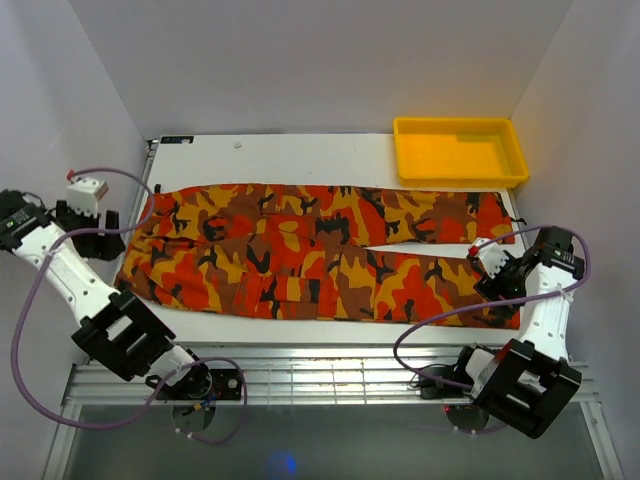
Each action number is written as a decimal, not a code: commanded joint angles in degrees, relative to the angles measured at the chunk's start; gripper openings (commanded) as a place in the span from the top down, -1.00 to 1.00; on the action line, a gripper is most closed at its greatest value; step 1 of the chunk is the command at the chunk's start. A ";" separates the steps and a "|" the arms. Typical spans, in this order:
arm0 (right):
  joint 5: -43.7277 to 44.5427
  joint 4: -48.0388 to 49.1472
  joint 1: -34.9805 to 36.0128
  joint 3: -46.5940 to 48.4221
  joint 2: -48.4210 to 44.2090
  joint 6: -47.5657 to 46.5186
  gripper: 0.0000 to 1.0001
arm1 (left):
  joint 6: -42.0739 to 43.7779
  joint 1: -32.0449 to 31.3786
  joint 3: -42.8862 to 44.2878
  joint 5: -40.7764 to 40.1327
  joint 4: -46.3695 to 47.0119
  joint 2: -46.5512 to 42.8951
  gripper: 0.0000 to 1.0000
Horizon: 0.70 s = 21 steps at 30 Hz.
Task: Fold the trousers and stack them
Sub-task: Fold the trousers
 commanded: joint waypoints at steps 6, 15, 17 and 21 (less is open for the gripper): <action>8.72 -2.50 -4.57 -9.59 -0.15 -30.05 -0.40 | 25.04 17.32 -9.79 3.64 -8.01 9.84 -0.60; 11.89 6.36 -8.17 -17.85 -0.68 -33.64 -0.34 | 26.62 17.42 -9.87 4.62 -7.56 9.24 -0.61; 12.59 8.47 -9.66 -18.29 0.29 -34.52 -0.34 | 27.76 17.07 -10.31 4.00 -7.65 8.62 -0.61; 12.33 13.05 -12.39 -18.12 3.63 -36.81 -0.36 | 30.66 15.14 -12.77 2.77 -7.39 5.46 -0.64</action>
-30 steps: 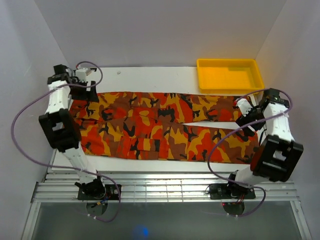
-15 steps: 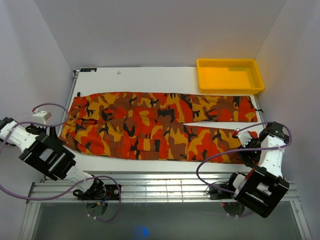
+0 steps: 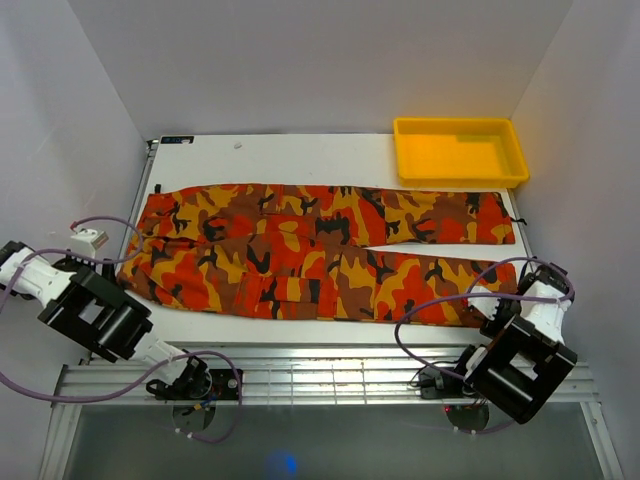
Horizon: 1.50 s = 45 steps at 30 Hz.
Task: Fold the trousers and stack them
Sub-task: Fold the trousers
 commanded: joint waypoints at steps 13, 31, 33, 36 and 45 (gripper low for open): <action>-0.67 9.60 -2.01 -2.14 0.76 -17.87 0.01 | -4.37 -10.43 2.93 0.89 1.56 -2.34 -0.64; -5.05 4.79 -2.10 8.10 7.35 -14.10 0.84 | 31.80 -9.29 -2.23 -9.74 7.88 -2.07 -0.37; -5.59 3.90 -2.01 9.71 8.14 -13.83 0.85 | 39.90 -9.37 -1.81 -12.03 7.28 -0.15 -0.13; -6.12 3.10 -2.01 11.64 8.58 -13.31 0.85 | 46.49 -9.28 -1.97 -14.05 7.52 1.97 -0.06; -6.03 -1.03 -2.01 15.95 10.43 -11.11 0.84 | 51.79 -12.53 -16.82 -13.62 24.57 0.56 -0.04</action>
